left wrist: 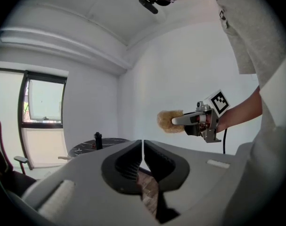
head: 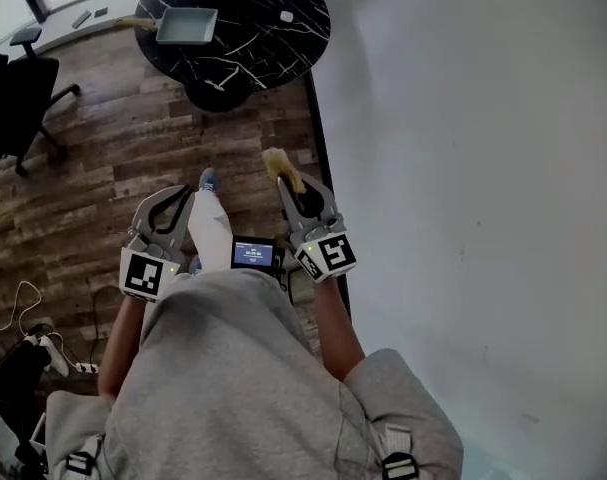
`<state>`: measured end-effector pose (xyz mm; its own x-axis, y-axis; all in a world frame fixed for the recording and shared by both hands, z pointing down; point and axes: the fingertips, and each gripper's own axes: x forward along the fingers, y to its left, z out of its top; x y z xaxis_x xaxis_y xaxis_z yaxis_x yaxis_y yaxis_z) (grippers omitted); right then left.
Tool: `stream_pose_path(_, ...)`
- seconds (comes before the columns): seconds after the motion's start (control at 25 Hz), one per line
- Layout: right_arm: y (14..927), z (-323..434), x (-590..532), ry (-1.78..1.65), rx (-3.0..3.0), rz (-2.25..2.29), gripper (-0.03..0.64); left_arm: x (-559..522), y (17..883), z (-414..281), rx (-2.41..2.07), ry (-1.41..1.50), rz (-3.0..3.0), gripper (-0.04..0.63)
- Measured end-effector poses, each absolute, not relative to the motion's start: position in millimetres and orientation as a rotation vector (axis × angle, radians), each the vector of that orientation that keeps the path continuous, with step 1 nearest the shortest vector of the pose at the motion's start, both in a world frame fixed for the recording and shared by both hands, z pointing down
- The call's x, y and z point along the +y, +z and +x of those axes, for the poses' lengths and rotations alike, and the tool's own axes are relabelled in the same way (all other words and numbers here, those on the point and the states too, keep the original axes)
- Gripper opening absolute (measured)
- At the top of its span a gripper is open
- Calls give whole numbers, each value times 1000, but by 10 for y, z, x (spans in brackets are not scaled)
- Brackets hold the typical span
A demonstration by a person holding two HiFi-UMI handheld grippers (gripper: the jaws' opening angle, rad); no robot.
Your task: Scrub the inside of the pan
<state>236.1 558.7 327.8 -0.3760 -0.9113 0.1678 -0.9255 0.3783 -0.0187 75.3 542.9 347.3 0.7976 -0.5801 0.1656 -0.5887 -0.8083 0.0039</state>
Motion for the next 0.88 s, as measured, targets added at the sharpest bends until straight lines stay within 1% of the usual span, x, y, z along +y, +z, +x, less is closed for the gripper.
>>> stream_pose_path(0.2, 3511, 2479, 4640, 167, -2526, 1562, 69, 4610, 3468, 743, -1076, 367, 2919, 8)
stream_pose_path(0.36, 3648, 2645, 3883, 226, -2582, 1474, 71, 3923, 3431, 896, -1107, 432, 2851, 8)
stream_pose_path(0.48, 3769, 2799, 3340, 224, -2577, 1437, 71, 3471, 3486, 1078, -1078, 542, 2837, 8)
stream_pose_path(0.6, 3997, 2934, 2905, 247, -2576, 1408, 71, 3152, 3508, 1293, -1052, 526, 2860, 8)
stream_pose_path(0.72, 4248, 2905, 2524, 253, -2574, 1341, 72, 2889, 3619, 1312, -1073, 515, 2854, 8)
stream_pose_path(0.88, 4496, 2794, 2203, 90, -2512, 1166, 74, 2630, 3905, 1205, -1117, 608, 2850, 9)
